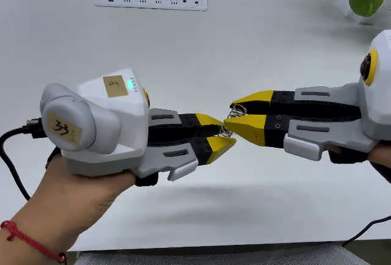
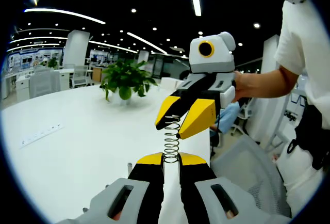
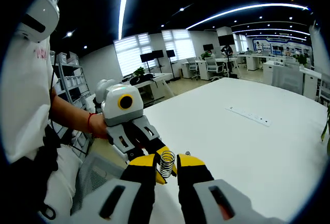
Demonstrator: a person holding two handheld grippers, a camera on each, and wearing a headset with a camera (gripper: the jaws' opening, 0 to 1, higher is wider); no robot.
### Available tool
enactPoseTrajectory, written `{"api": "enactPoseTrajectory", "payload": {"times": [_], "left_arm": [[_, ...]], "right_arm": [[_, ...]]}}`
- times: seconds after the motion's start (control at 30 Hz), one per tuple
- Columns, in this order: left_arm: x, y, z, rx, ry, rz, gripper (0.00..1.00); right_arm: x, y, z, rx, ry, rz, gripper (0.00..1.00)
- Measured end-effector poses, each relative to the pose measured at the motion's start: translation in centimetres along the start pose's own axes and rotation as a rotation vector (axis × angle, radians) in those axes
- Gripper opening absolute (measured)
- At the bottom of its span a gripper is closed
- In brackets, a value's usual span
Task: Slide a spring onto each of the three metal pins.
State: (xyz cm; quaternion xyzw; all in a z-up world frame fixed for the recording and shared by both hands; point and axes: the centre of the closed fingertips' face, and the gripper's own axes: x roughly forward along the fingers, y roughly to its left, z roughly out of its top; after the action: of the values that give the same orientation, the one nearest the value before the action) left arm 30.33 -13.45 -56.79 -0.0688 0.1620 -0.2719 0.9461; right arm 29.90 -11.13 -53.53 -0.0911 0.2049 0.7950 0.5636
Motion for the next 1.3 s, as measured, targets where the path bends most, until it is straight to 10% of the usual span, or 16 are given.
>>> {"api": "enactPoseTrajectory", "payload": {"times": [0.8,1.3], "left_arm": [[-0.2,-1.1,-0.8,0.088,0.066,-0.048,0.1],[0.4,-2.0,-1.3,0.097,0.082,-0.075,0.1]], "right_arm": [[-1.7,1.9,-1.4,-0.501,0.505,0.343,0.3],[-0.6,3.1,-3.3,-0.69,0.704,0.488,0.24]]}}
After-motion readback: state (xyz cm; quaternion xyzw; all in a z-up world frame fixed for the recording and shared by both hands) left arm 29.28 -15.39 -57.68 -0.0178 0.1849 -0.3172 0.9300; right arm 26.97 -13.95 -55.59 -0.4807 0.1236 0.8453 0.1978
